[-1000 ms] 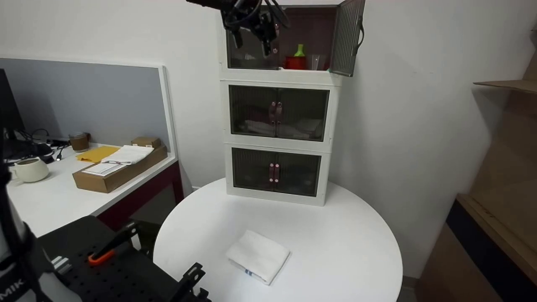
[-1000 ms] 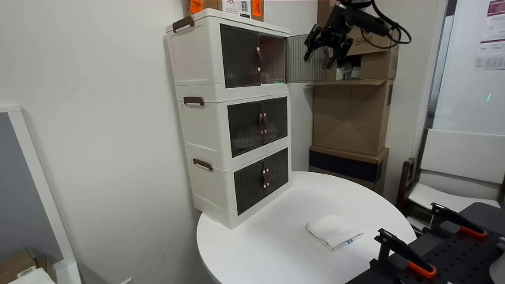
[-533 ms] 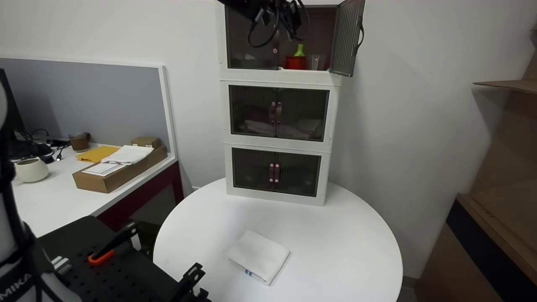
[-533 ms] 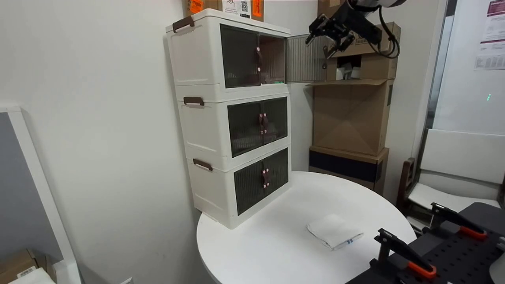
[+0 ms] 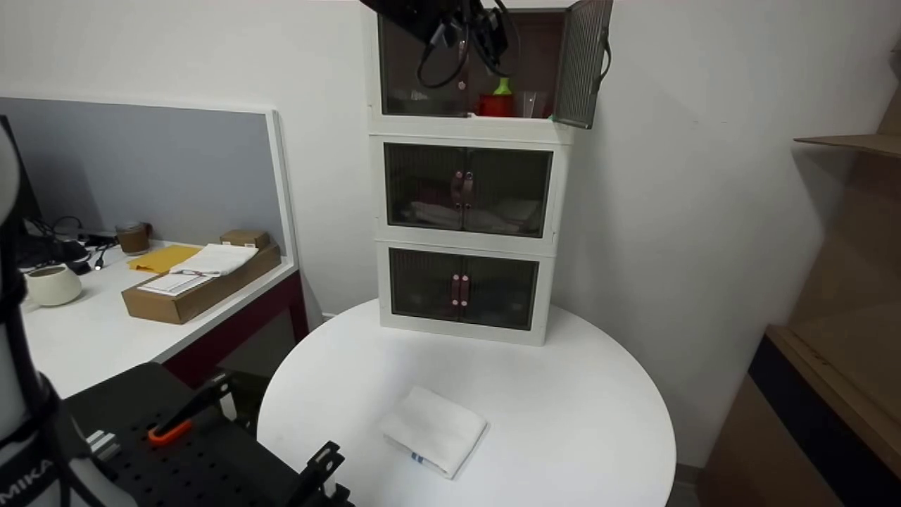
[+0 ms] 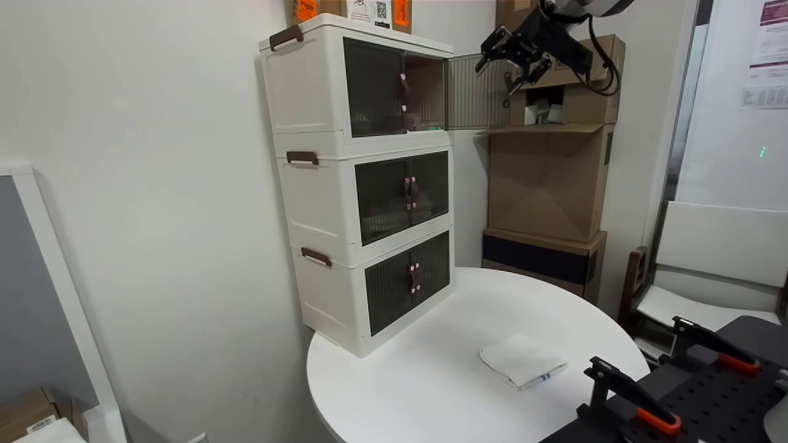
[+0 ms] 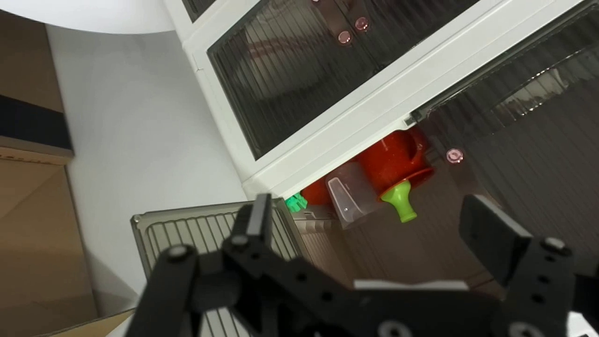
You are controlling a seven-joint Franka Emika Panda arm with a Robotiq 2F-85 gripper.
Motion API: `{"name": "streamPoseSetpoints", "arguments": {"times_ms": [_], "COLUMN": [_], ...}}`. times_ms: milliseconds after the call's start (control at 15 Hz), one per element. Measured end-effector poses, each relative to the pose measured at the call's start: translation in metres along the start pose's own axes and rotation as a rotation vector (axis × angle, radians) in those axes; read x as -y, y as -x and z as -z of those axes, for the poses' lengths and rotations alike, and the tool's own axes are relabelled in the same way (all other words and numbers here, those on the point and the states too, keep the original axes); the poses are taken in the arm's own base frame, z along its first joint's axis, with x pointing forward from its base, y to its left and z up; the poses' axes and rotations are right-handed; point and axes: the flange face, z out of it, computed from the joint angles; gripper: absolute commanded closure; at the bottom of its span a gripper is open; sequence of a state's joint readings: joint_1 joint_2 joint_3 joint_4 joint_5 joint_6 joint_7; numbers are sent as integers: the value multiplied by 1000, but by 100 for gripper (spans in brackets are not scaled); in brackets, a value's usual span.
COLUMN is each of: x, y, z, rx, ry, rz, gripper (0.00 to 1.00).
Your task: Remove the jar from the first top cabinet
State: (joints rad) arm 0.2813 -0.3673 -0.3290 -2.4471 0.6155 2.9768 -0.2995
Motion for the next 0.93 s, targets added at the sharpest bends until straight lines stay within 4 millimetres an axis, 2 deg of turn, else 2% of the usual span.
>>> {"name": "streamPoseSetpoints", "arguments": {"times_ms": [200,533,933], "x": [-6,-5,5], "y": [5,1,-32], "z": [-4,-11,-30], "rx": [-24,-42,-72], "ry": [29,46,53], "rz": [1,19,56], "gripper": [0,0,0]}}
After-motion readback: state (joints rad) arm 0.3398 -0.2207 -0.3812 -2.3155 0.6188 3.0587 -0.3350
